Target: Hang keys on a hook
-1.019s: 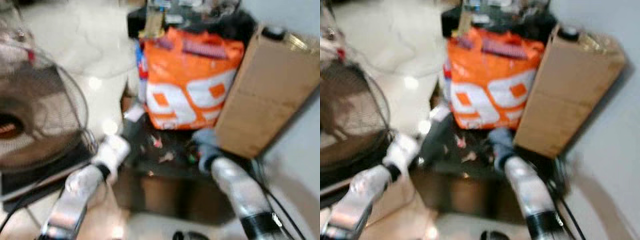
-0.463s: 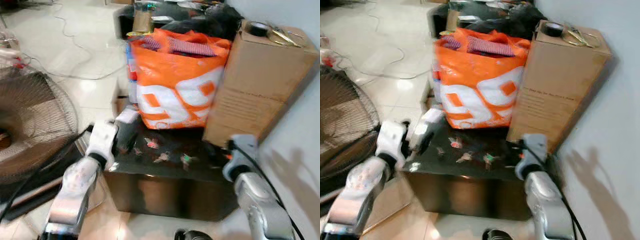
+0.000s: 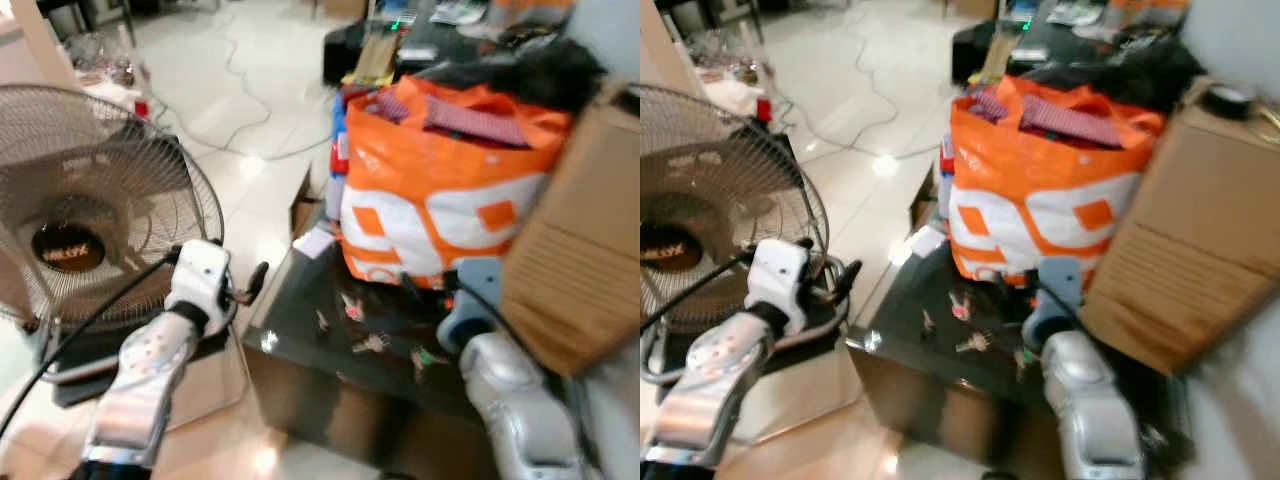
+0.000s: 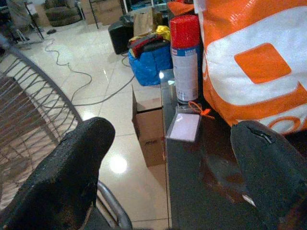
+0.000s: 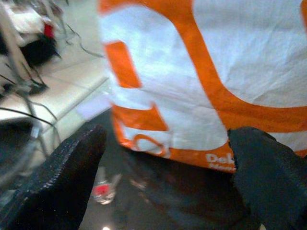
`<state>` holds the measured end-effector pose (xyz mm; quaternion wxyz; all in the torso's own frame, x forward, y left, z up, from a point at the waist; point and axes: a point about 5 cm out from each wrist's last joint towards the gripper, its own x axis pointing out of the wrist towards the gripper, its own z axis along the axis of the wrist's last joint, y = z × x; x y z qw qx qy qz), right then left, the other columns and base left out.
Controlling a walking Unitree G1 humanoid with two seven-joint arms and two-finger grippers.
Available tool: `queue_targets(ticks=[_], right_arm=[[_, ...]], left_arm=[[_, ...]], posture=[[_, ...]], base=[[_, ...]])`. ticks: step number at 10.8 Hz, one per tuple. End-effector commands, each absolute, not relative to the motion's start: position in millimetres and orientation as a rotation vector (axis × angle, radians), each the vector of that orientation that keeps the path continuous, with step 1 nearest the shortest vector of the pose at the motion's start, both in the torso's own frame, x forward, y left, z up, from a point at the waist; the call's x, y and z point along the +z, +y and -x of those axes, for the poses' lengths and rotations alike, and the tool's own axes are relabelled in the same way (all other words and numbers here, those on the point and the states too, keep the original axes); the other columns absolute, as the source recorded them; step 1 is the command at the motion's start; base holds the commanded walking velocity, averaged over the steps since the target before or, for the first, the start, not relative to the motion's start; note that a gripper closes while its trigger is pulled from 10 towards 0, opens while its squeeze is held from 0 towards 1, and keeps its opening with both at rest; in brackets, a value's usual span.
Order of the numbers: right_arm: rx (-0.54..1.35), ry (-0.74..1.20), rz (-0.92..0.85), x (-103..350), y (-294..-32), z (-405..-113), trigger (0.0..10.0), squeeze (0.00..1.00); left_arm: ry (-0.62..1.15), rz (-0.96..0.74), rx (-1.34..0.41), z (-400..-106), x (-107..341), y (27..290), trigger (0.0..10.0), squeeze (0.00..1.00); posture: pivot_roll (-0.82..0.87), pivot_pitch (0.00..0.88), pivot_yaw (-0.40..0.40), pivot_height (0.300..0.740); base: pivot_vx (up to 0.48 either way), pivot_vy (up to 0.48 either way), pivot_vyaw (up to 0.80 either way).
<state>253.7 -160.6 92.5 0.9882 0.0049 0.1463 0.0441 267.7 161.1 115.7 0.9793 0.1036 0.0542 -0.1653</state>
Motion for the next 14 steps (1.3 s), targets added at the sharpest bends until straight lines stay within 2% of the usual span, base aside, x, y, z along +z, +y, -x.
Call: queue_targets(ticks=[1, 7, 8, 9, 10, 13, 14], right_arm=[[0.105, 0.297, 0.003, 94, -155, -256, 10.0, 0.00], [0.184, 0.392, 0.115, 84, -155, -267, 10.0, 0.00], [0.219, 0.443, 0.158, 76, -152, -274, 10.0, 0.95], [0.242, 0.490, 0.211, 67, -151, -281, 10.0, 1.00], [0.275, 0.544, 0.178, 57, -150, -288, 10.0, 1.00], [0.202, 0.751, 0.125, 27, -149, -294, 10.0, 1.00], [0.234, 0.791, 0.086, 21, -144, -291, 10.0, 0.43]], left_arm=[[0.118, -0.231, -0.311, -267, 116, 167, 10.0, 0.00], [0.186, -0.299, -0.428, -264, 105, 164, 10.0, 0.00], [0.232, -0.323, -0.496, -262, 99, 164, 10.0, 0.00], [0.262, -0.355, -0.556, -259, 94, 166, 10.0, 0.00], [0.285, -0.362, -0.583, -260, 92, 169, 10.0, 0.00], [0.345, -0.317, -0.749, -252, 87, 161, 10.0, 0.00], [0.364, -0.305, -0.795, -247, 86, 159, 10.0, 0.00]], posture=[[-0.10, 0.000, -0.001, 0.740], [-0.10, 0.000, -0.006, 0.740], [-0.10, 0.000, -0.015, 0.740], [-0.09, 0.000, -0.023, 0.740], [-0.10, 0.000, -0.025, 0.740], [-0.12, 0.000, -0.016, 0.740], [-0.12, 0.000, -0.014, 0.740]], base=[[0.000, 0.000, 0.00], [0.000, 0.000, 0.00], [0.000, 0.000, 0.00], [0.000, 0.000, 0.00], [0.000, 0.000, 0.00], [0.000, 0.000, 0.00], [0.000, 0.000, 0.00]])
